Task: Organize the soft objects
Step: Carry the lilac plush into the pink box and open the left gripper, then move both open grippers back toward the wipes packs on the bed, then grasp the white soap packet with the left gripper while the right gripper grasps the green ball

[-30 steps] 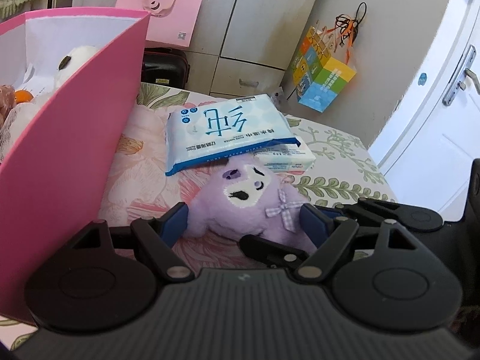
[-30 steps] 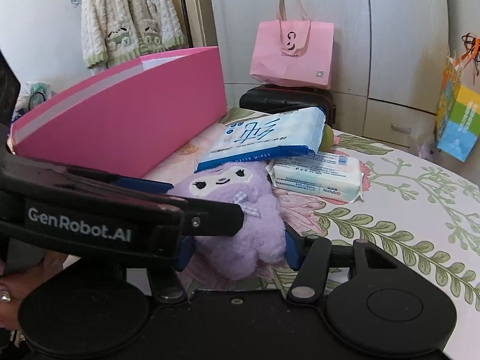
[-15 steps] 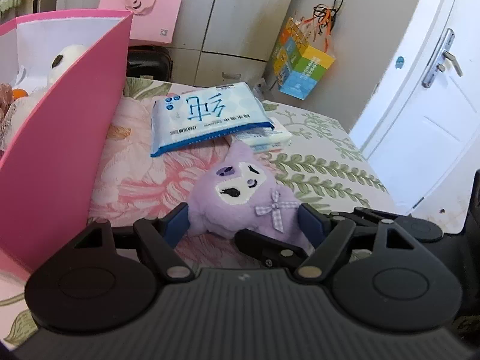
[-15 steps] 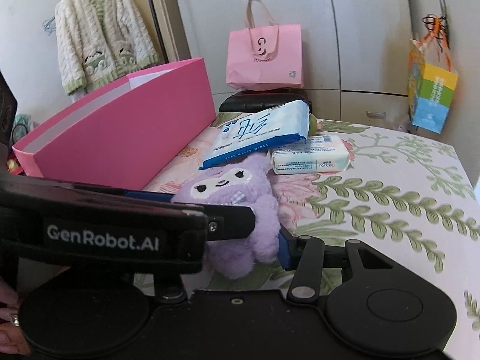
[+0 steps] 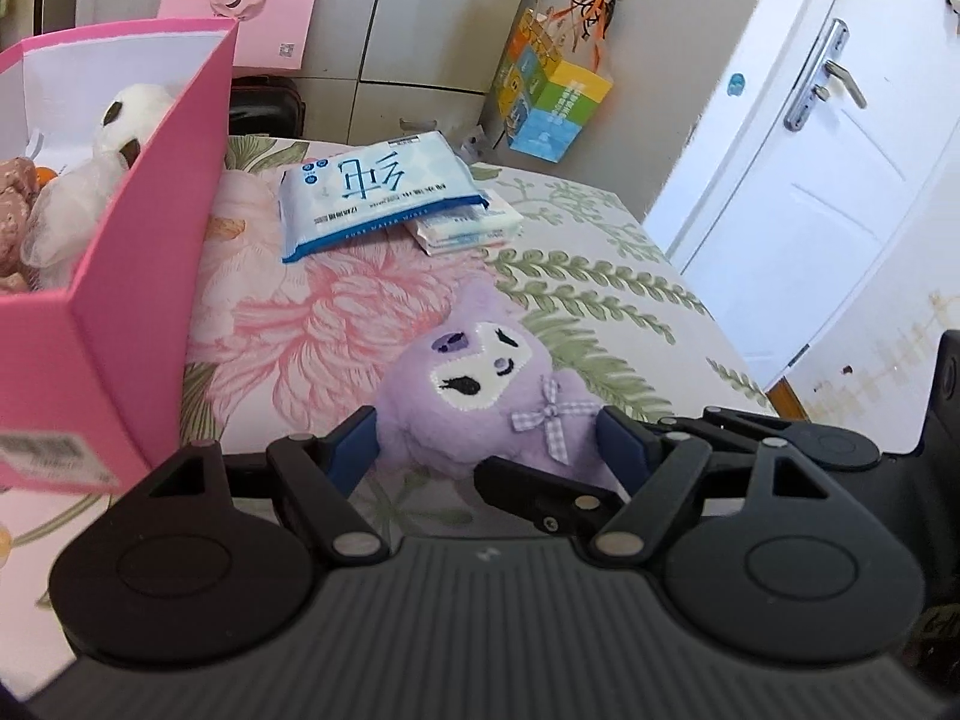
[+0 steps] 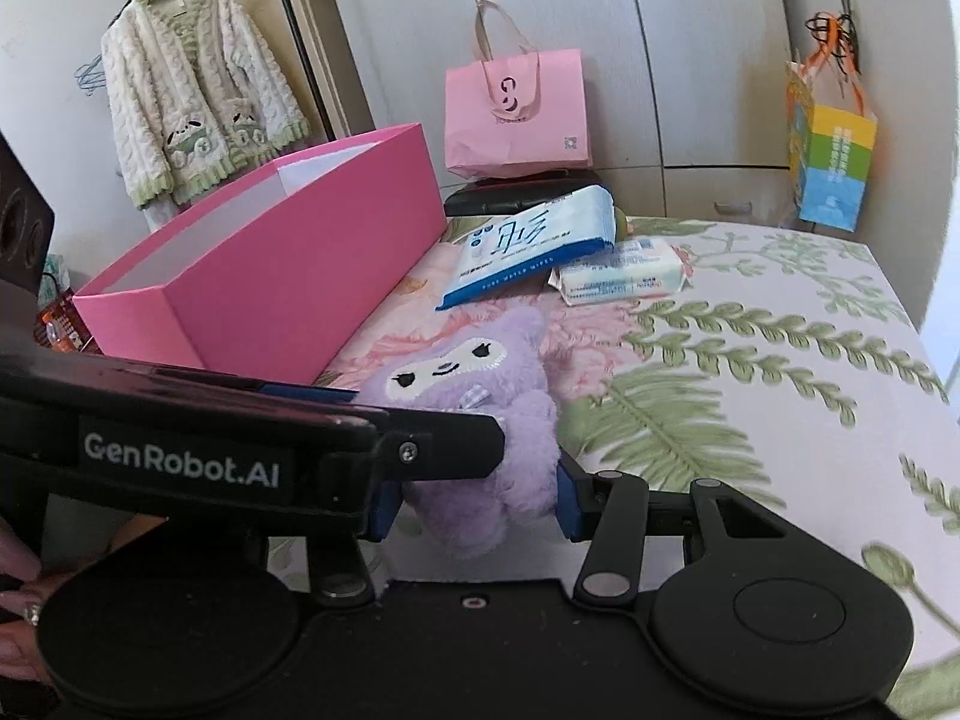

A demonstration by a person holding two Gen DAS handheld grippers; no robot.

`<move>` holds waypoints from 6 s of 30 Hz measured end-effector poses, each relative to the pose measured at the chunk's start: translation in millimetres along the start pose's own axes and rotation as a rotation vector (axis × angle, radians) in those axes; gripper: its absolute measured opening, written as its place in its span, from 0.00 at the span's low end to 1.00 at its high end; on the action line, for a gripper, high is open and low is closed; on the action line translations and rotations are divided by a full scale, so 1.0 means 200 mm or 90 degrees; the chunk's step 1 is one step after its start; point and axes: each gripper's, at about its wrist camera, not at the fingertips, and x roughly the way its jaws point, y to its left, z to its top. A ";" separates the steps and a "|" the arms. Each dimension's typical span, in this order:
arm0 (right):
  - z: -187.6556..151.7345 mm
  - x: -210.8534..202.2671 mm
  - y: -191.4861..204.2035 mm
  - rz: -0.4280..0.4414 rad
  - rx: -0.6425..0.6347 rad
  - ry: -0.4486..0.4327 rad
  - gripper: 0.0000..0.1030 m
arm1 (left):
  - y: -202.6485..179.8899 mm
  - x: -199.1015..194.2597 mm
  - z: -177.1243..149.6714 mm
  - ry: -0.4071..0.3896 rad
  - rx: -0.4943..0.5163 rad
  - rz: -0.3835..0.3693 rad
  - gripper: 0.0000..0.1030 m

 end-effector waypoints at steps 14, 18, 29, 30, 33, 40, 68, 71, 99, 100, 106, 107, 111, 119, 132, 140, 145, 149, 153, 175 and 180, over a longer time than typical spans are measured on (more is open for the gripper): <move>-0.09 -0.21 0.30 -0.003 -0.050 0.001 0.53 | 0.06 -0.36 -0.13 -0.008 -0.002 -0.017 0.75; -0.05 -0.26 0.42 0.033 -0.094 0.012 0.53 | 0.12 -0.53 -0.15 -0.018 -0.006 -0.008 0.75; 0.22 -0.30 0.79 0.132 -0.198 -0.006 0.54 | 0.33 -0.96 0.05 -0.064 -0.015 0.041 0.75; 0.25 -0.29 0.81 0.137 -0.204 -0.019 0.54 | 0.35 -0.98 0.08 -0.079 -0.011 0.049 0.75; 0.37 -0.24 0.88 0.147 -0.217 -0.055 0.56 | 0.41 -1.03 0.19 -0.116 -0.003 0.065 0.74; 0.71 0.05 0.94 0.146 -0.210 -0.065 0.56 | 0.67 -0.92 0.50 -0.165 -0.014 0.086 0.73; 1.04 0.97 0.86 0.112 -0.282 0.061 0.63 | 1.13 -0.33 0.84 -0.116 -0.045 0.200 0.71; 1.02 0.94 0.85 0.096 -0.280 0.061 0.63 | 1.01 -0.41 0.79 -0.149 0.032 0.236 0.73; 0.74 -0.40 0.51 0.112 -0.210 -0.035 0.63 | 0.30 -1.13 0.42 -0.112 0.184 0.053 0.73; 0.73 -0.43 0.50 0.104 -0.211 -0.038 0.63 | 0.27 -1.12 0.41 -0.106 0.190 0.046 0.73; 0.61 -0.55 0.37 0.067 -0.205 -0.047 0.64 | 0.14 -0.98 0.33 -0.055 0.211 0.010 0.73; 0.59 -0.57 0.34 0.066 -0.204 -0.047 0.64 | 0.12 -0.95 0.32 -0.047 0.213 0.005 0.73; 0.49 -0.59 0.27 0.054 -0.216 -0.040 0.67 | 0.03 -0.81 0.29 -0.010 0.219 -0.019 0.73; 0.34 -0.53 0.11 0.041 -0.251 -0.020 0.72 | -0.10 -0.51 0.25 0.005 0.210 -0.036 0.73; 0.27 -0.05 -0.21 0.038 -0.269 0.020 0.73 | -0.05 0.09 0.28 0.016 0.081 -0.051 0.72; 0.35 0.18 -0.36 0.011 -0.347 0.029 0.73 | 0.01 0.33 0.33 -0.038 0.021 0.000 0.71; 0.50 0.21 -0.56 0.021 -0.310 0.021 0.73 | 0.01 0.42 0.34 -0.046 -0.002 0.046 0.72; 0.65 0.29 -0.70 0.018 -0.263 0.025 0.70 | -0.04 0.48 0.32 -0.081 -0.037 0.089 0.73; 0.75 0.45 -0.80 0.086 -0.228 0.061 0.63 | -0.11 0.56 0.33 -0.082 -0.041 0.103 0.73; 0.93 0.90 -0.75 0.367 -0.301 0.165 0.63 | -0.40 0.85 0.39 -0.149 -0.043 0.336 0.90; 0.91 0.97 -0.70 0.390 -0.307 0.178 0.63 | -0.40 0.88 0.41 -0.138 -0.042 0.347 0.91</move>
